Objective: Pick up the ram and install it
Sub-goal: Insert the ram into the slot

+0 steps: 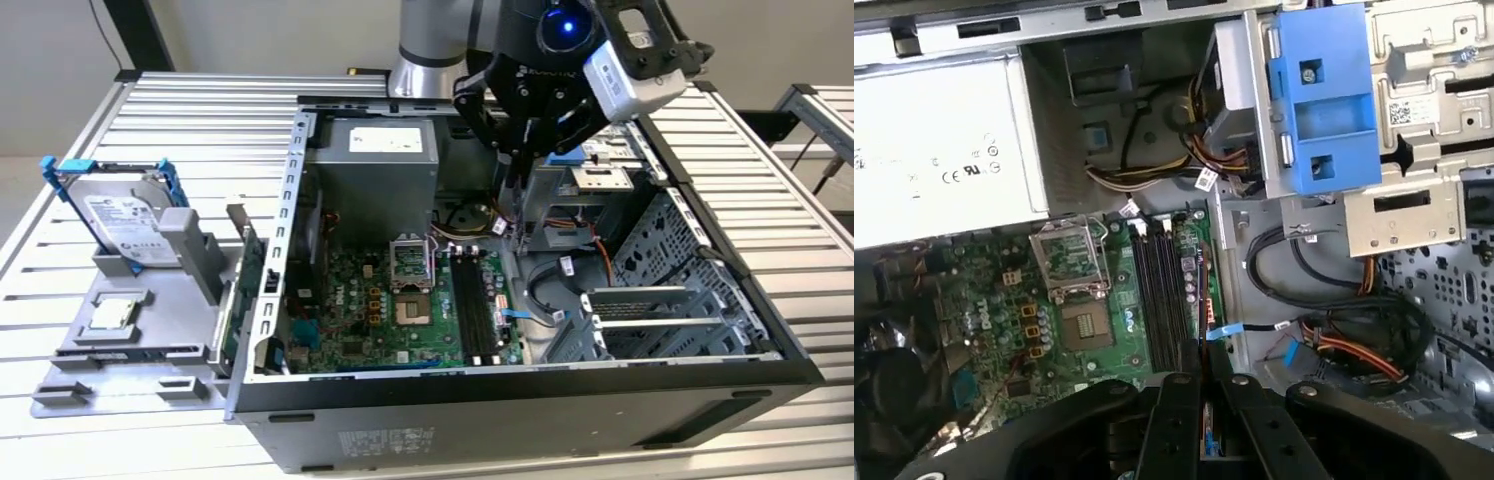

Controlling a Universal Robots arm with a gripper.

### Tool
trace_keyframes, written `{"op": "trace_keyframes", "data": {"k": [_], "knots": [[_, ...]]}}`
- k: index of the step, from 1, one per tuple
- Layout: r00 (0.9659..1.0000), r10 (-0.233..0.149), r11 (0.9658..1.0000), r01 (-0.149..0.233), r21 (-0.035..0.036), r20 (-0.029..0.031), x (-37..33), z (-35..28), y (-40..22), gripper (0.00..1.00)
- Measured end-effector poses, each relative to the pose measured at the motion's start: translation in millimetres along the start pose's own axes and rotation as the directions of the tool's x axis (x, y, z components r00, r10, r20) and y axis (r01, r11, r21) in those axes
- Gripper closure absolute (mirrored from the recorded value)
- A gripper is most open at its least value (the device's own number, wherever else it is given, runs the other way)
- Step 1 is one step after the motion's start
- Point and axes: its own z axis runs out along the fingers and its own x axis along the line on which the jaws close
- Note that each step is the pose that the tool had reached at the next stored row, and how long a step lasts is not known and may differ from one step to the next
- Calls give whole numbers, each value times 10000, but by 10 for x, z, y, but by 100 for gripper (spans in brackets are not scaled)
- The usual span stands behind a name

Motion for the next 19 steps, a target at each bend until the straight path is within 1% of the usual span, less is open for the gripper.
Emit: {"op": "trace_keyframes", "data": {"k": [2, 4, 6, 10, 11, 13, 14, 15, 18, 19], "knots": [[9995, -316, 9995, 316, -15, 3, -1, 27, 1, 100], [9983, -586, 9983, 586, -28, 6, -5, 58, 2, 100], [9983, -589, 9983, 589, -6, 8, -5, 82, -3, 100], [9983, -584, 9983, 584, -2, 8, -34, 154, -27, 100], [9983, -585, 9983, 585, -3, 8, -59, 174, -27, 100], [9983, -585, 9983, 585, -4, 5, -131, 210, -22, 100], [9983, -585, 9983, 585, 1, -18, -160, 221, -23, 100], [9983, -586, 9983, 586, 8, -71, -187, 229, -27, 100], [9978, -589, 9983, 590, 29, -316, -255, 249, -43, 100], [9974, -590, 9982, 592, 37, -412, -278, 255, -49, 100]]}}
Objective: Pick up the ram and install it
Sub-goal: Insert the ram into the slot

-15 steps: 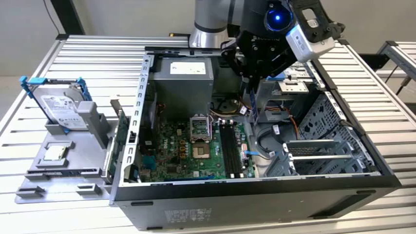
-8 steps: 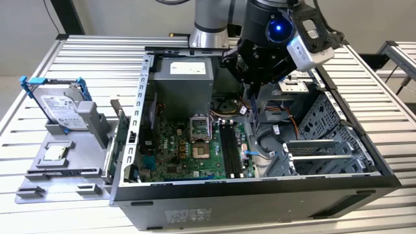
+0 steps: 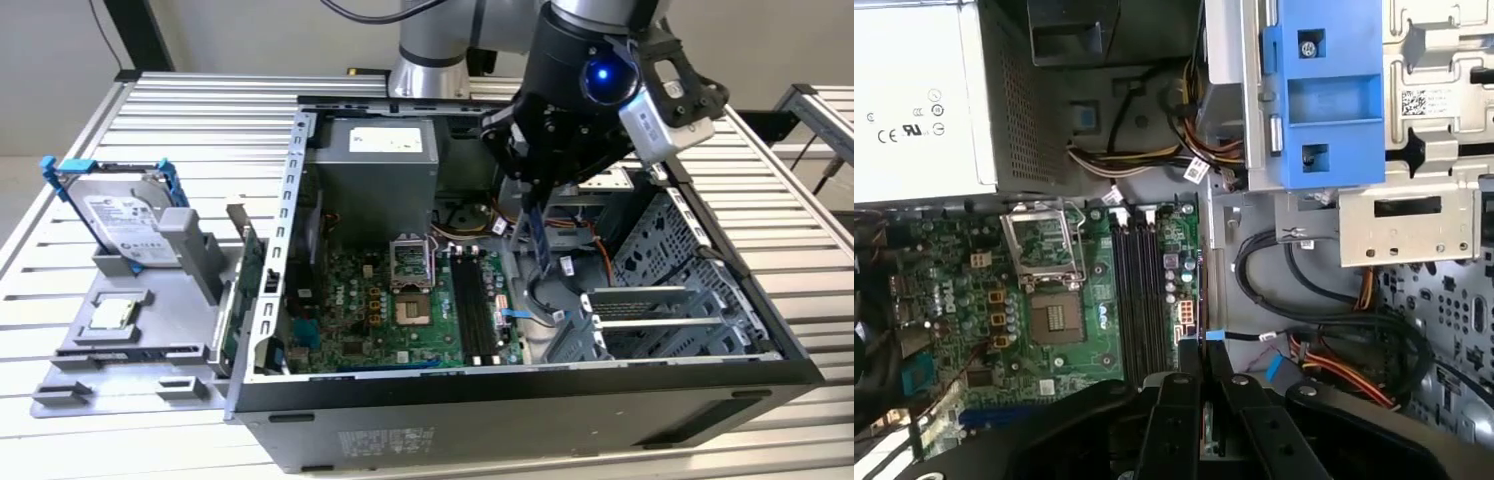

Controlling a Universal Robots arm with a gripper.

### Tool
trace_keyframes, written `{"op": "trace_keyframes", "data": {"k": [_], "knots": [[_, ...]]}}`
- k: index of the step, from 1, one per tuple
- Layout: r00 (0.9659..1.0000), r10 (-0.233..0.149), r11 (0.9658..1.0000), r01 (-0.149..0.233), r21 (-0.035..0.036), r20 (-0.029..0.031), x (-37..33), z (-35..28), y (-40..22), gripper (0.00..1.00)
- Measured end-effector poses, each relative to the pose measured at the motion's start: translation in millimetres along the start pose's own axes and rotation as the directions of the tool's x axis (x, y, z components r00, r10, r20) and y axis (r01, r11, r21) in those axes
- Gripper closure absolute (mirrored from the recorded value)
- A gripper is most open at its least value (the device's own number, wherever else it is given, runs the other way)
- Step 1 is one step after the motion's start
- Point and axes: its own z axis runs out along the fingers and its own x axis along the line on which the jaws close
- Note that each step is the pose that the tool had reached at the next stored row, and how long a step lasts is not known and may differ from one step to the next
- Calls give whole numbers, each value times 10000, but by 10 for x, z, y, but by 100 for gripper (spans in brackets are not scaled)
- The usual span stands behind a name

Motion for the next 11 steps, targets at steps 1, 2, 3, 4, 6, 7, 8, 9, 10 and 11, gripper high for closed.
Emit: {"op": "trace_keyframes", "data": {"k": [1, 2, 3, 4, 6, 7, 8, 9, 10, 11], "knots": [[10000, -1, 10000, 1, 11, -98, -24, 5, -7, 100], [9999, -1, 10000, 1, 13, -149, -35, 16, -7, 100], [9999, 3, 10000, -3, 14, -152, -35, 20, -7, 100], [9999, 4, 10000, -4, 18, -152, -35, 21, -8, 100], [9999, 4, 10000, -4, 16, -142, -36, 40, -8, 100], [9999, 4, 10000, -3, 14, -134, -36, 59, -7, 100], [9999, 3, 10000, -3, 14, -130, -36, 77, -7, 100], [9999, 4, 10000, -4, 13, -124, -35, 95, -7, 100], [9999, 4, 10000, -4, 13, -123, -35, 114, -6, 100], [9999, 4, 10000, -4, 13, -123, -35, 131, -6, 100]]}}
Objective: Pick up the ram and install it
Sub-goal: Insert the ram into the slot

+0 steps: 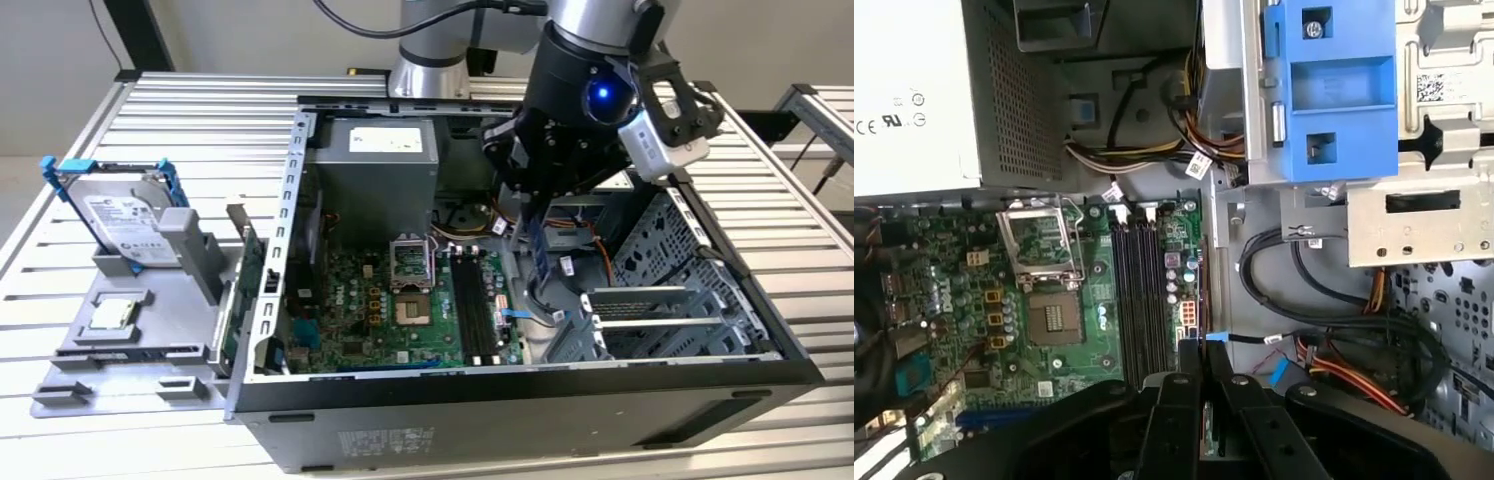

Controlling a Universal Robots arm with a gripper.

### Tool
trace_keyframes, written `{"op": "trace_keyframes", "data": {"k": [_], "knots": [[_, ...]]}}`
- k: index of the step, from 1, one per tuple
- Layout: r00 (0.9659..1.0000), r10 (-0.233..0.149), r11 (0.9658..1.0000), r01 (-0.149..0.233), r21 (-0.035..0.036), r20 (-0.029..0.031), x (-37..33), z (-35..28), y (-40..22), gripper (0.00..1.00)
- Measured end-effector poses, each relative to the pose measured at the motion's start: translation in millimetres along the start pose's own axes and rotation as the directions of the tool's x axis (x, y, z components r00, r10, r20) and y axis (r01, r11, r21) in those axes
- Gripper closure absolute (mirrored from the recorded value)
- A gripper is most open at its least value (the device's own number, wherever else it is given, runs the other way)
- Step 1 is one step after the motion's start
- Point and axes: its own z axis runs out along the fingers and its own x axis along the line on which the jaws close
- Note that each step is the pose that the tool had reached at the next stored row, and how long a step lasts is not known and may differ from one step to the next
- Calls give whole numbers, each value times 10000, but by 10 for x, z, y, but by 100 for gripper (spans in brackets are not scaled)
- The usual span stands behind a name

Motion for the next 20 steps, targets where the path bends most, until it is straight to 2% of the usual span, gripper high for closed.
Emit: {"op": "trace_keyframes", "data": {"k": [5, 11, 20], "knots": [[10000, 2, 10000, -2, 28, 35, -7, 81, -2, 100], [10000, 0, 10000, 0, 27, 35, 3, 189, 6, 100], [10000, 2, 10000, -2, 27, 56, 142, 353, 30, 100]]}}
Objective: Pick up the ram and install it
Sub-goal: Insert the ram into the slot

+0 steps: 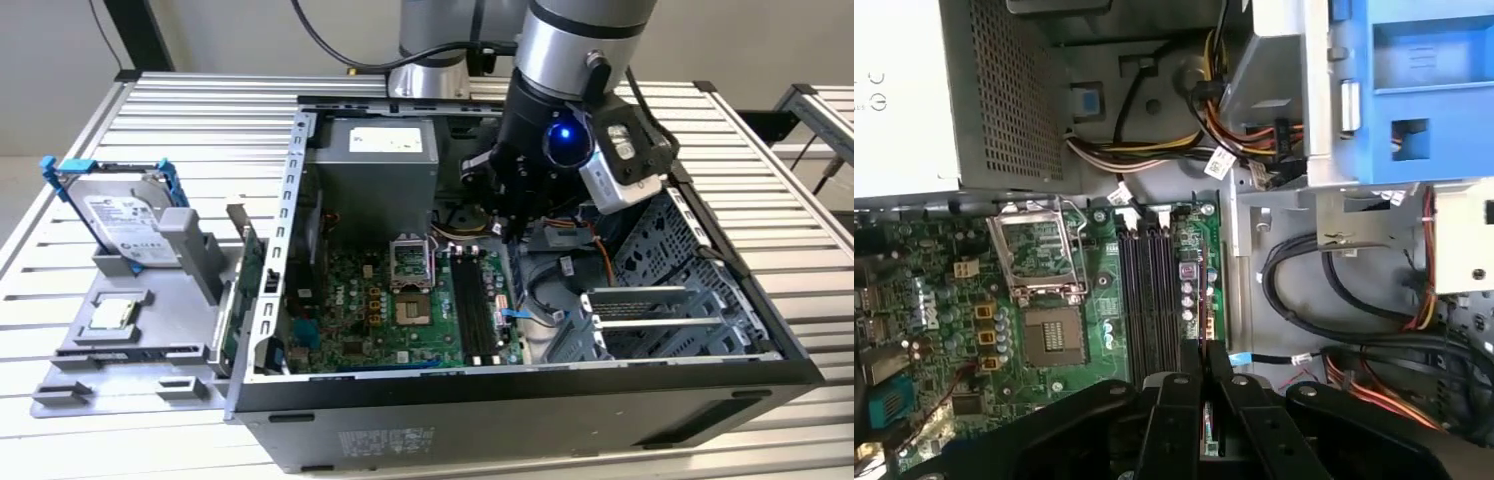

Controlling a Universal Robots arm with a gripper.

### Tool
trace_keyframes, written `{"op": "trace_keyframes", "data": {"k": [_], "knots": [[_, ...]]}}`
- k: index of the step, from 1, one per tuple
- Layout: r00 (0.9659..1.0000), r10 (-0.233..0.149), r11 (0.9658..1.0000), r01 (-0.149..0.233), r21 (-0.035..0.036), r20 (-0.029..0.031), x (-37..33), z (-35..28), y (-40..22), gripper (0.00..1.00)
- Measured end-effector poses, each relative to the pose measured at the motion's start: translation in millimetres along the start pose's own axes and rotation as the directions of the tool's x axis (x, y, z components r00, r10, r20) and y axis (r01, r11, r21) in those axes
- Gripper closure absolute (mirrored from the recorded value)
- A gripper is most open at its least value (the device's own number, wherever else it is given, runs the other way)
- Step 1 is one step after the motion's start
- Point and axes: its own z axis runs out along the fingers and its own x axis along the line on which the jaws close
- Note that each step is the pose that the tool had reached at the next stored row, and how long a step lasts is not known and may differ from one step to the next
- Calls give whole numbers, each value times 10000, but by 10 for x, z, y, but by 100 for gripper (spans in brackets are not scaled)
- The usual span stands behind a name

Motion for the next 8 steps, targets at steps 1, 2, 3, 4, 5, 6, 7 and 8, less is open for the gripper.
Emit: {"op": "trace_keyframes", "data": {"k": [1, 2, 3, 4, 5, 6, 7, 8], "knots": [[10000, -1, 10000, 1, -1, 2, 12, 18, 0, 100], [10000, -1, 10000, 1, -2, 3, 21, 36, -1, 100], [10000, -1, 10000, 1, -1, 4, 22, 54, -1, 100], [10000, -2, 10000, 2, 0, 4, 22, 74, -2, 100], [10000, -10, 10000, 10, -1, 4, 21, 91, -2, 100], [10000, -42, 10000, 42, -1, 4, 20, 109, -2, 100], [9999, -135, 9999, 135, 2, 6, 16, 127, -1, 100], [9996, -268, 9996, 268, 7, 10, 15, 145, 0, 100]]}}
